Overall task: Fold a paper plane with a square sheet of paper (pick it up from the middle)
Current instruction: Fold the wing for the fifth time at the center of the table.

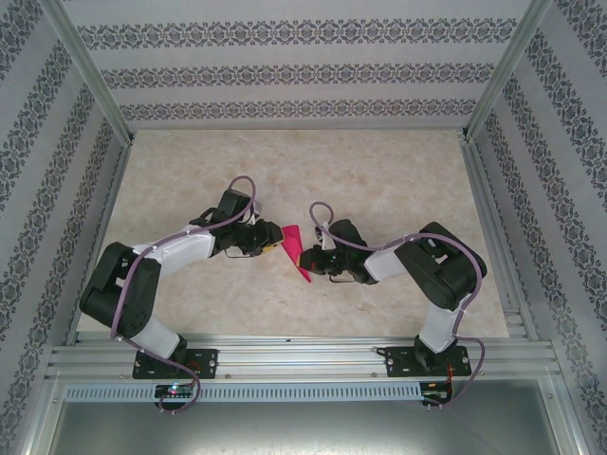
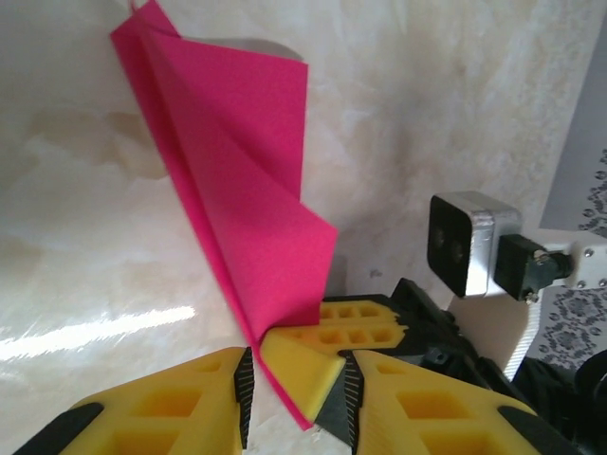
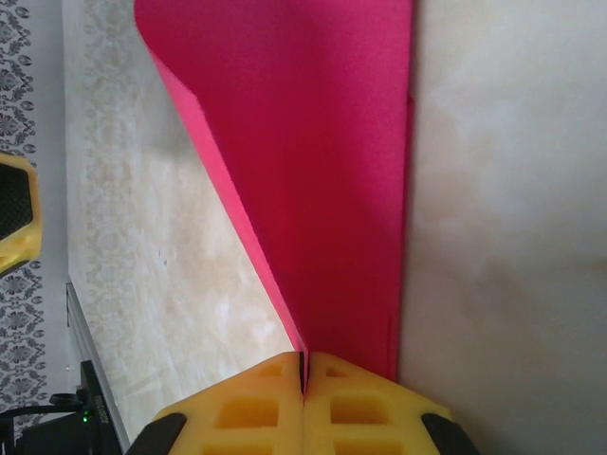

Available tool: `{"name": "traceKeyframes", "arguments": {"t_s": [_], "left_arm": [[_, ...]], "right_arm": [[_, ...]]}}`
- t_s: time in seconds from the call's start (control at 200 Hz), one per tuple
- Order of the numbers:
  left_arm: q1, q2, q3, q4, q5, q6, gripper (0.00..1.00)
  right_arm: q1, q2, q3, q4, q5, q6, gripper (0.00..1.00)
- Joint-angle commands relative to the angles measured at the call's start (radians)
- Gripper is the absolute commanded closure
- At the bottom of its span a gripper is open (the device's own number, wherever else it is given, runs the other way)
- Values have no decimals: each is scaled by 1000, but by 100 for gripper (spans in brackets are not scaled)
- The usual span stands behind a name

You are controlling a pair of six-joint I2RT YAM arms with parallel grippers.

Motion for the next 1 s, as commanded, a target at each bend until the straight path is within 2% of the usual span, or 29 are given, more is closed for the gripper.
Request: {"name": "traceKeyframes", "arguments": {"t_s": [0.0, 0.285, 0.724, 0.994], "left_arm": [[-21, 49, 8, 115, 56, -33, 66], [-51, 174, 93, 154, 84, -43, 65], [-53, 293, 126, 171, 88, -27, 65], [-51, 348, 136, 66, 44, 32, 67]], "right_arm": [[15, 53, 7, -99, 24, 16, 100], [14, 56, 13, -131, 38, 0, 99], [14, 53, 20, -156, 44, -3, 97], [20, -22, 39, -224, 54, -18, 84]]}}
